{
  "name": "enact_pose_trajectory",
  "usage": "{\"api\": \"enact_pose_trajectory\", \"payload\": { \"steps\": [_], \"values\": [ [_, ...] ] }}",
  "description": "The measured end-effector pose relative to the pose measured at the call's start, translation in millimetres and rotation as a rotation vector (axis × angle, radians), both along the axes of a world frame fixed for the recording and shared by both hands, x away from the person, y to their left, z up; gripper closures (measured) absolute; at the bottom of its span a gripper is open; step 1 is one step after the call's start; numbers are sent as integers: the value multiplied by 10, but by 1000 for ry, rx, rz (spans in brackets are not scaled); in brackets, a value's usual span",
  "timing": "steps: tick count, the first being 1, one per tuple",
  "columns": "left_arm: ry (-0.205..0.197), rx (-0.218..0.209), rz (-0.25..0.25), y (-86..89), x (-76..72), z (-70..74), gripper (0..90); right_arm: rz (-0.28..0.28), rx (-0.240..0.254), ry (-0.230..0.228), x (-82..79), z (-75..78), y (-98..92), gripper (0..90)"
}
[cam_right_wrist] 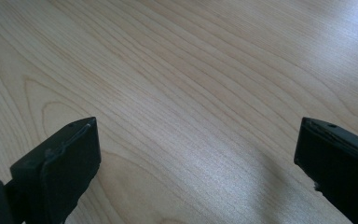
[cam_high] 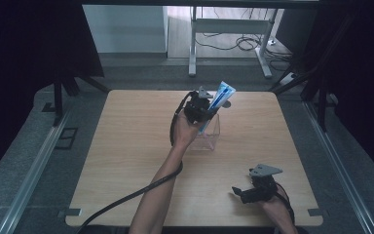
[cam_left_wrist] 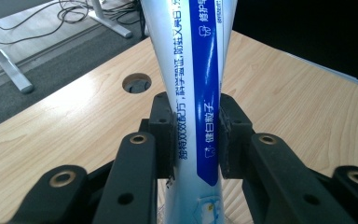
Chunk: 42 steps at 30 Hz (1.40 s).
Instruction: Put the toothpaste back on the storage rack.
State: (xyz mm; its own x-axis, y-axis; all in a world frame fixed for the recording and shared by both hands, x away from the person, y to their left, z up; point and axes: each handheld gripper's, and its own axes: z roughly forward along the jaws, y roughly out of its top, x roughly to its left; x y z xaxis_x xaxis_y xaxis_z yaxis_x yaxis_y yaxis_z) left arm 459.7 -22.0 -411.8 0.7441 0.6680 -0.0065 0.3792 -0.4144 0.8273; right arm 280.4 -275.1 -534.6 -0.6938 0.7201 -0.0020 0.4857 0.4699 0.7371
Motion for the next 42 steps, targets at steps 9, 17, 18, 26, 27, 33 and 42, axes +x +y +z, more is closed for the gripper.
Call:
{"api": "enact_pose_trajectory", "payload": {
  "steps": [9,17,18,26,27,33,42],
  "values": [
    [-4,24,-4,-1,-28,-133,712,1,-4,0,1,-1,1,5],
    [0,34,-11,11,-42,-238,709,2,-5,2,3,-2,0,5],
    [2,36,-13,14,-44,-248,709,3,-5,2,2,-1,1,5],
    [9,61,-30,4,-71,-285,705,2,-6,3,2,-1,2,6],
    [8,64,-32,0,-76,-292,705,2,-6,3,2,-1,3,6],
    [10,89,-47,-12,-102,-309,700,4,-9,4,0,-3,7,6],
    [21,124,-64,-9,-146,-297,695,3,-11,7,5,-6,2,6]
  ]
}}
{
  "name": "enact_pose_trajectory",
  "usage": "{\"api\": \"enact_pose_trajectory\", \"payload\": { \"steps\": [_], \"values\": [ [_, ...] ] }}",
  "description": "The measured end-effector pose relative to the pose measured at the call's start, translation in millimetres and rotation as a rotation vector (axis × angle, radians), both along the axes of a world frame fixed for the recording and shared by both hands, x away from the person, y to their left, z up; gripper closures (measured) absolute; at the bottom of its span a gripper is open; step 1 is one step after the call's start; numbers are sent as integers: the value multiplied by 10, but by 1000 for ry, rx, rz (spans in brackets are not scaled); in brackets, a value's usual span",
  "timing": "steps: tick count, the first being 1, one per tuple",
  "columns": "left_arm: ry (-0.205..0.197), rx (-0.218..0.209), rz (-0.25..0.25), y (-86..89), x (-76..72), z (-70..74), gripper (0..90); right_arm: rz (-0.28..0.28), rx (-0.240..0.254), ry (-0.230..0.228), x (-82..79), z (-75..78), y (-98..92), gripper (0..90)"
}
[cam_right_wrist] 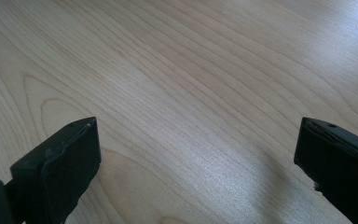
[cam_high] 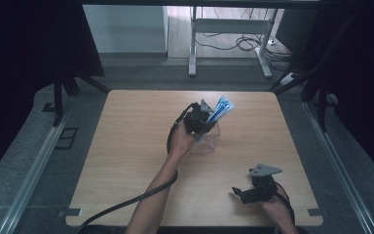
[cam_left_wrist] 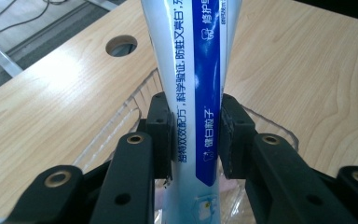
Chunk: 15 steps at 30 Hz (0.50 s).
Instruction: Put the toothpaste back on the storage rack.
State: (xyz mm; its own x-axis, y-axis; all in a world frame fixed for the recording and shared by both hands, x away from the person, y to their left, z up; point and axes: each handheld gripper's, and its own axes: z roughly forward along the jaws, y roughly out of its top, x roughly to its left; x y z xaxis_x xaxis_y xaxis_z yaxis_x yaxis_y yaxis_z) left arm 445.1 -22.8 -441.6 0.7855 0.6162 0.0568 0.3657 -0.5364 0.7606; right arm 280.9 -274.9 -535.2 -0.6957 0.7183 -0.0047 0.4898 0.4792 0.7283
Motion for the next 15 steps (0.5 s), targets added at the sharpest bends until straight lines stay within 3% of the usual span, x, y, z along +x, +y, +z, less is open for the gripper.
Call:
{"api": "enact_pose_trajectory", "payload": {
  "steps": [15],
  "values": [
    [48,33,-12,48,-35,-41,684,8,-9,11,6,-20,14,6]
  ]
}}
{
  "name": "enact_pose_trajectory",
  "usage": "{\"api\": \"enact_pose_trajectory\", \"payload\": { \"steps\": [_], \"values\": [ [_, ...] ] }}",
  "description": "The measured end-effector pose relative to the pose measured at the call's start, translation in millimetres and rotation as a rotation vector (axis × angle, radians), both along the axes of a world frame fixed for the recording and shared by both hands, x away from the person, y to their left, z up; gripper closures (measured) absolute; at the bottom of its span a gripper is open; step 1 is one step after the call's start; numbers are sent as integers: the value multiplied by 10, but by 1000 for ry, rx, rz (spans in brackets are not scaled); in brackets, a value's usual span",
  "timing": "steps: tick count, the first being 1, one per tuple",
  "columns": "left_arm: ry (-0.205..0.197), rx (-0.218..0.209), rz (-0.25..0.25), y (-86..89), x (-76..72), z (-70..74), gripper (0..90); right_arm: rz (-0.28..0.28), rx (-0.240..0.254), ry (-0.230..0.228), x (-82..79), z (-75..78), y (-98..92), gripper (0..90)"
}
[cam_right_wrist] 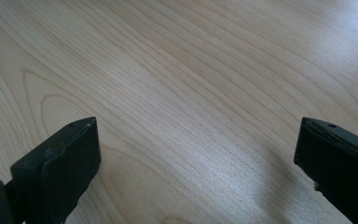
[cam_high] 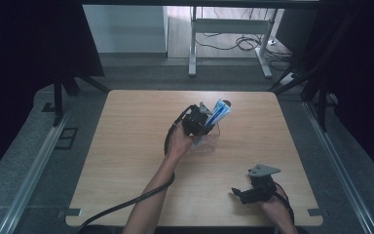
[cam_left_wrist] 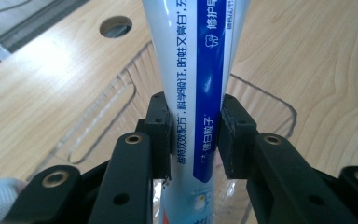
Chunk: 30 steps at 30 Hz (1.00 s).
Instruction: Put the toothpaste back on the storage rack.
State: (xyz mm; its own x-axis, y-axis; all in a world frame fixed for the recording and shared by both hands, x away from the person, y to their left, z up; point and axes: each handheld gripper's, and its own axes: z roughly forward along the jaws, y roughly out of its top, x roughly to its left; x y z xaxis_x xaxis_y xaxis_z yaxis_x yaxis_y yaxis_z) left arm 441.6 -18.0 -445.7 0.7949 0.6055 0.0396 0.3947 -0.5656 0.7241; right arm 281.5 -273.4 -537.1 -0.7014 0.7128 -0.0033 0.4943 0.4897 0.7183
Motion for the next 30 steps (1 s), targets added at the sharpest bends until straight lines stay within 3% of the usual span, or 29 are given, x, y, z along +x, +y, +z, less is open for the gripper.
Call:
{"api": "enact_pose_trajectory", "payload": {
  "steps": [10,17,21,28,30],
  "values": [
    [23,0,-15,13,-38,-49,654,5,-5,4,0,-10,11,6],
    [33,-34,-11,35,-38,-32,599,6,-6,5,-1,-9,12,6],
    [32,-71,-7,52,-47,6,540,7,-4,2,-2,-6,14,6],
    [24,-86,-7,79,-80,65,398,5,-3,0,-5,-3,16,6],
    [39,-101,-11,93,-82,78,363,7,-4,-2,-5,-3,16,6]
  ]
}}
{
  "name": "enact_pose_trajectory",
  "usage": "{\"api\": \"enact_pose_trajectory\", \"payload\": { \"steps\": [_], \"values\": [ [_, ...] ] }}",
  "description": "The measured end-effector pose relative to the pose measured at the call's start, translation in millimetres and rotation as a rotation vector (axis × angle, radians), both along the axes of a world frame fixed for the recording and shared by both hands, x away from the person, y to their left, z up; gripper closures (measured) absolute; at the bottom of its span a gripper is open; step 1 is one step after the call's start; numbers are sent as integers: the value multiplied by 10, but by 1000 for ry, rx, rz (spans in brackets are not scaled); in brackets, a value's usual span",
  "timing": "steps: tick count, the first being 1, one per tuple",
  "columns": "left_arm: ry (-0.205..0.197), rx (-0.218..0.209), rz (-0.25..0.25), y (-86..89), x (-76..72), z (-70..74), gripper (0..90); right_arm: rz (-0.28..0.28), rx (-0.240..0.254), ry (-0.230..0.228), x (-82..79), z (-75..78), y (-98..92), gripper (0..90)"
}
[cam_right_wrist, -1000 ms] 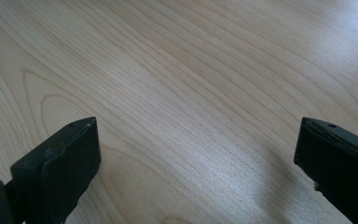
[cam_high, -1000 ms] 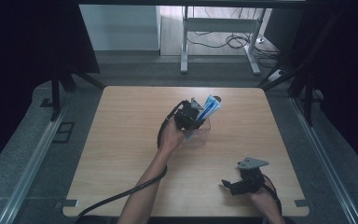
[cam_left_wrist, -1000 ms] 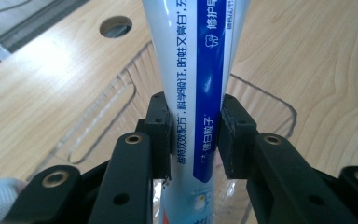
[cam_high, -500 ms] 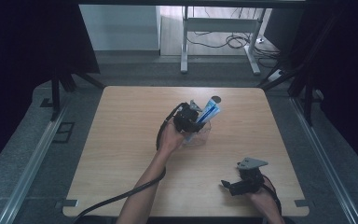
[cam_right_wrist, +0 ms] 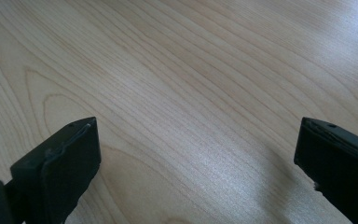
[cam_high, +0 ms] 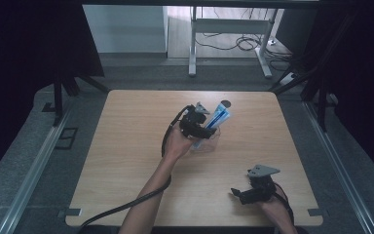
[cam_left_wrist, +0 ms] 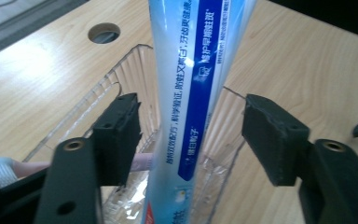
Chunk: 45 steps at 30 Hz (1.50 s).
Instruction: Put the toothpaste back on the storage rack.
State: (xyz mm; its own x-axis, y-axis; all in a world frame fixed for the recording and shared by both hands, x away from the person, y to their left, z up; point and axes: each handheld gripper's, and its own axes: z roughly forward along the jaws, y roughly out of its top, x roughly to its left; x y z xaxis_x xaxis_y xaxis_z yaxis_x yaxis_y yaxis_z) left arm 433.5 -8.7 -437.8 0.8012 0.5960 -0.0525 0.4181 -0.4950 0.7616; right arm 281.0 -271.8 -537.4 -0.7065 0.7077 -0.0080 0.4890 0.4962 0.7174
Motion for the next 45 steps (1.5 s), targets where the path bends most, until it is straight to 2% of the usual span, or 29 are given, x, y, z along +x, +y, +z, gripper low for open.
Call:
{"api": "enact_pose_trajectory", "payload": {
  "steps": [7,14,24,45],
  "values": [
    [1,-10,-6,26,-53,59,252,0,-2,-3,-1,0,2,6],
    [6,-1,-18,56,-115,109,141,0,-2,-2,-3,-2,6,6],
    [-12,24,-29,135,-218,147,130,-1,-1,-6,-8,1,10,6],
    [-25,2,-30,428,-472,149,129,-6,11,-7,-7,5,7,6]
  ]
}}
